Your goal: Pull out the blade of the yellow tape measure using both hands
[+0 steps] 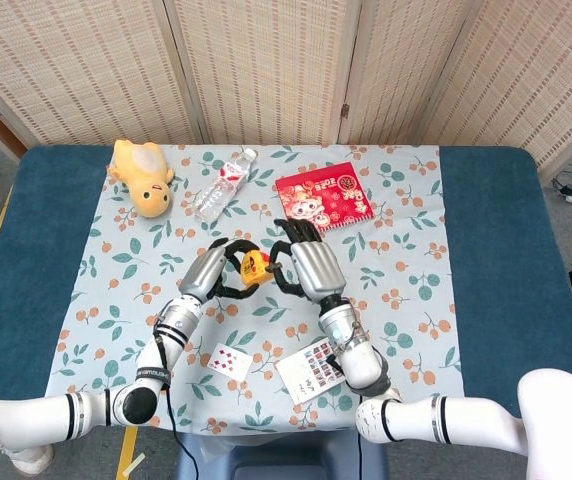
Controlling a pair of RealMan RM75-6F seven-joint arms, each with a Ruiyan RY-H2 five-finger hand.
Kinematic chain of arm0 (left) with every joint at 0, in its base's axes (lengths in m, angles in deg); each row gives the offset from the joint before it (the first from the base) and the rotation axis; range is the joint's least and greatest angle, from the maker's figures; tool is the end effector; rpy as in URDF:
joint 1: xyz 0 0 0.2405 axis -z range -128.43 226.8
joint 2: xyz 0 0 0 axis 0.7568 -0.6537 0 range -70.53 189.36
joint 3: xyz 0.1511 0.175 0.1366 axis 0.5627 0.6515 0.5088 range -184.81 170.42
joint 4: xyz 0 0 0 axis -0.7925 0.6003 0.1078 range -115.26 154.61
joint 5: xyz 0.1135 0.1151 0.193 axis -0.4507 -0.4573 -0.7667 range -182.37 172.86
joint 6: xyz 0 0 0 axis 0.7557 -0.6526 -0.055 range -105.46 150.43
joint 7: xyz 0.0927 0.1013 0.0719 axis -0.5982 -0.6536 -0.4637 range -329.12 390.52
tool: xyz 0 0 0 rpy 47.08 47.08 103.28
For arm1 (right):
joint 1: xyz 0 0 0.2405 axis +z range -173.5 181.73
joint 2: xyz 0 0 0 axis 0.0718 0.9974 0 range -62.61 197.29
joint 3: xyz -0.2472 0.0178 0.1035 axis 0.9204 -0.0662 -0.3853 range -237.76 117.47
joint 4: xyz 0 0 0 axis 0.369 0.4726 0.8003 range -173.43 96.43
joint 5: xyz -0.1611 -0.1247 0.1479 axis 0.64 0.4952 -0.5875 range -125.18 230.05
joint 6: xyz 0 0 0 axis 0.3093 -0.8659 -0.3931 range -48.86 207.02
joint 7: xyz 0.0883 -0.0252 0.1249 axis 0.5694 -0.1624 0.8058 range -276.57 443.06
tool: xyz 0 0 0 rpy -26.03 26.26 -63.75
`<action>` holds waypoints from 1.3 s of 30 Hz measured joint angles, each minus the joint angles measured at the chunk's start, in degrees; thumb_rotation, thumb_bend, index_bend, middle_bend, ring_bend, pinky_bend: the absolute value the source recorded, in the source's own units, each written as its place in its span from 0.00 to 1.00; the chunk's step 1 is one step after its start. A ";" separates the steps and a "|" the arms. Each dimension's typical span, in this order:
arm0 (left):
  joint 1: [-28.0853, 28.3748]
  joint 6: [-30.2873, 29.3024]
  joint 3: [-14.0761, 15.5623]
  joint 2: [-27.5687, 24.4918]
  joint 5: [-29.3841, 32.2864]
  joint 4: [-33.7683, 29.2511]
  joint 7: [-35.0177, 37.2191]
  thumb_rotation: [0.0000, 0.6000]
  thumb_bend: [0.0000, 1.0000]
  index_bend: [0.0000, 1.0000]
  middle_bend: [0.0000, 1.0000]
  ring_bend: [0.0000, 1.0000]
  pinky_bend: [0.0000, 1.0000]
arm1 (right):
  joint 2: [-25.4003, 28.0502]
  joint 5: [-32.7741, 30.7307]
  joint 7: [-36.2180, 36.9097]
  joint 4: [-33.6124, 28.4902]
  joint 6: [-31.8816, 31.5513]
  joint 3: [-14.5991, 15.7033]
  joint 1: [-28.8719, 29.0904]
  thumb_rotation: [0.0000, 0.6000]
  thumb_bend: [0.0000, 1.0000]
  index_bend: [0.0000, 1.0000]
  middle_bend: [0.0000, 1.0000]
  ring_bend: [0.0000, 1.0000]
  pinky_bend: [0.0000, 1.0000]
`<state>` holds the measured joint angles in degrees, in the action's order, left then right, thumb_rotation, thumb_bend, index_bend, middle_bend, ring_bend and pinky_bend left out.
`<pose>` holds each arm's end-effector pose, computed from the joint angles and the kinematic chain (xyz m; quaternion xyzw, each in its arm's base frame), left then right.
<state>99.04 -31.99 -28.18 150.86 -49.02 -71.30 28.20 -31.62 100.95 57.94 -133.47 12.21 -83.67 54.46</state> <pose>-0.0660 0.3965 -0.0573 -0.5698 -0.5972 -0.4838 0.2910 -0.0130 -0.3691 -0.0591 0.6200 -0.4748 0.5041 0.3688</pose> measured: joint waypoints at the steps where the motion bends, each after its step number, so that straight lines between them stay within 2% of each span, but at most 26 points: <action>1: -0.02 0.01 0.02 0.04 -0.02 0.11 0.00 1.00 0.43 0.60 0.53 0.49 0.09 | 0.07 -0.03 0.01 -0.04 -0.08 0.02 -0.02 1.00 0.61 0.60 0.19 0.09 0.00; 7: -0.30 -0.11 0.50 0.31 -0.26 1.43 -0.17 1.00 0.43 0.60 0.53 0.49 0.09 | 1.09 0.18 0.53 -0.70 -0.56 0.21 -0.65 1.00 0.61 0.63 0.21 0.10 0.00; 16: -1.72 0.42 2.40 0.44 -0.81 6.27 -0.21 1.00 0.43 0.60 0.53 0.49 0.08 | 6.21 3.37 3.67 -3.97 -2.48 0.67 -4.08 1.00 0.62 0.64 0.22 0.11 0.00; 25: -3.94 2.21 4.39 -0.37 -1.30 10.40 0.43 1.00 0.43 0.60 0.53 0.48 0.08 | 13.72 6.68 7.18 -7.63 -5.13 0.70 -8.76 1.00 0.62 0.64 0.22 0.11 0.00; 39: -6.29 4.25 5.31 -0.75 -1.86 14.01 1.67 1.00 0.43 0.60 0.53 0.48 0.08 | 27.79 8.96 16.66 -12.92 -8.43 -0.46 -18.19 1.00 0.62 0.64 0.22 0.11 0.00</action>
<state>92.75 -27.75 -22.87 150.11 -50.88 -57.29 29.86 -3.84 109.91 74.60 -146.39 3.78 -84.14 36.27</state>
